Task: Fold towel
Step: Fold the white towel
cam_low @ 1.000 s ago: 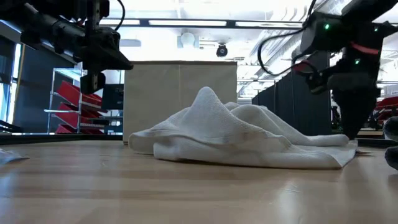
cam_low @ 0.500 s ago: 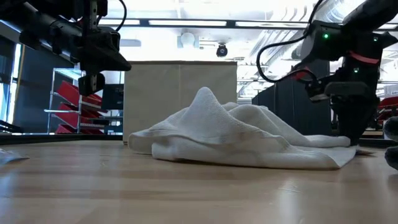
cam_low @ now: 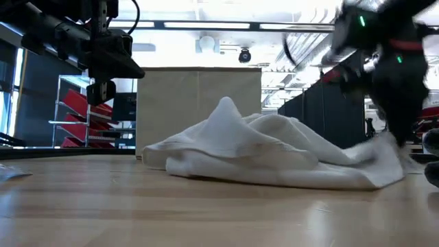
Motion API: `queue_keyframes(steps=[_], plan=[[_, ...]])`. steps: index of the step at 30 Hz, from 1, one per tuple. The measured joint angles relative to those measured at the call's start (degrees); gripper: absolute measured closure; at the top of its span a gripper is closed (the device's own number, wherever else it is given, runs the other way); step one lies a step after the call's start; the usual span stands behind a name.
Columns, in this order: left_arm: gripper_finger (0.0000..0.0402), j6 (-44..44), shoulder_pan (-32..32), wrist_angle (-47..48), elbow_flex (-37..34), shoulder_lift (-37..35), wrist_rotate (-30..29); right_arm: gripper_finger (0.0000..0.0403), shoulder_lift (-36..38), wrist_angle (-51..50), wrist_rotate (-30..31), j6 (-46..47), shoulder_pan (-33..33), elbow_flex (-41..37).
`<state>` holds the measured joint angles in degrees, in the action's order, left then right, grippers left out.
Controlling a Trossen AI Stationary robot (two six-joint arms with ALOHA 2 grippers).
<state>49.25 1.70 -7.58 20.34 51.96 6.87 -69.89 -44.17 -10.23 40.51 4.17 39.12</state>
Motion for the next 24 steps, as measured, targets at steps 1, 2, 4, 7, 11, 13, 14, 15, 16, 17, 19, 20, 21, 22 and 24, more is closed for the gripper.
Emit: queue_keyframes(steps=[1, 2, 4, 7, 11, 13, 14, 15, 16, 17, 19, 20, 21, 22, 24], plan=[[0.0401, 0.0, 0.0, 0.0, 0.0, 0.0, 0.0, 0.0399, 0.0, -1.5, 0.1, -1.0, 0.5, 3.8], [0.0401, 0.0, 0.0, 0.0, 0.0, 0.0, 0.0, 0.04, 0.0, -3.0, 0.2, -2.0, 1.0, 7.5], [0.0401, -0.1, 0.0, -0.1, 0.0, 0.0, 0.0, 0.0401, 0.0, -6.0, 0.4, -4.0, 2.0, 15.0], [0.0401, -0.9, 0.0, -1.1, 0.0, 0.0, -0.2, 0.0402, 0.0, -8.2, 4.5, -8.1, 3.5, 26.6], [0.0401, -4.6, -0.4, -10.8, 0.0, 0.0, -0.1, 0.0402, -0.5, -7.9, 16.3, -14.6, 5.1, 40.4], [0.0401, -6.0, -0.4, -17.0, 0.0, 0.0, 0.3, 0.0402, -1.4, -8.1, 20.1, -17.2, 5.1, 45.7], [0.0401, -6.5, -0.4, -20.2, 0.0, -0.1, 0.4, 0.0403, -2.0, -8.3, 21.4, -18.4, 5.0, 48.0], [0.0401, -6.9, -0.4, -23.0, 0.0, -0.1, 0.4, 0.0403, -2.7, -8.3, 22.2, -19.6, 4.9, 50.0], [0.0401, -7.3, -0.4, -25.3, 0.0, -0.1, 0.4, 0.0403, -3.5, -8.3, 22.2, -20.7, 4.9, 51.7], [0.0401, -7.6, -0.3, -27.7, 0.0, -0.2, 0.4, 0.0403, -4.2, -8.3, 22.2, -22.3, 4.8, 53.2], [0.0401, -7.8, -0.3, -31.0, 0.0, -0.3, 0.4, 0.0403, -5.8, -8.2, 20.6, -24.8, 4.8, 55.5], [0.0401, -7.9, -0.3, -32.1, 0.0, -0.3, 0.5, 0.0403, -6.6, -7.9, 19.6, -25.7, 4.9, 56.1], [0.0401, -7.9, -0.3, -32.7, 0.0, -0.3, 0.6, 0.0403, -7.4, -7.6, 18.5, -26.3, 4.9, 56.6], [0.0401, -7.8, -0.3, -32.6, 0.0, -0.3, 1.1, 0.0403, -8.2, -7.0, 17.5, -26.5, 4.9, 56.9], [0.0401, -7.7, -0.3, -32.5, 0.0, -0.3, 1.6, 0.0403, -10.0, -5.6, 14.3, -27.3, 4.8, 57.4]])
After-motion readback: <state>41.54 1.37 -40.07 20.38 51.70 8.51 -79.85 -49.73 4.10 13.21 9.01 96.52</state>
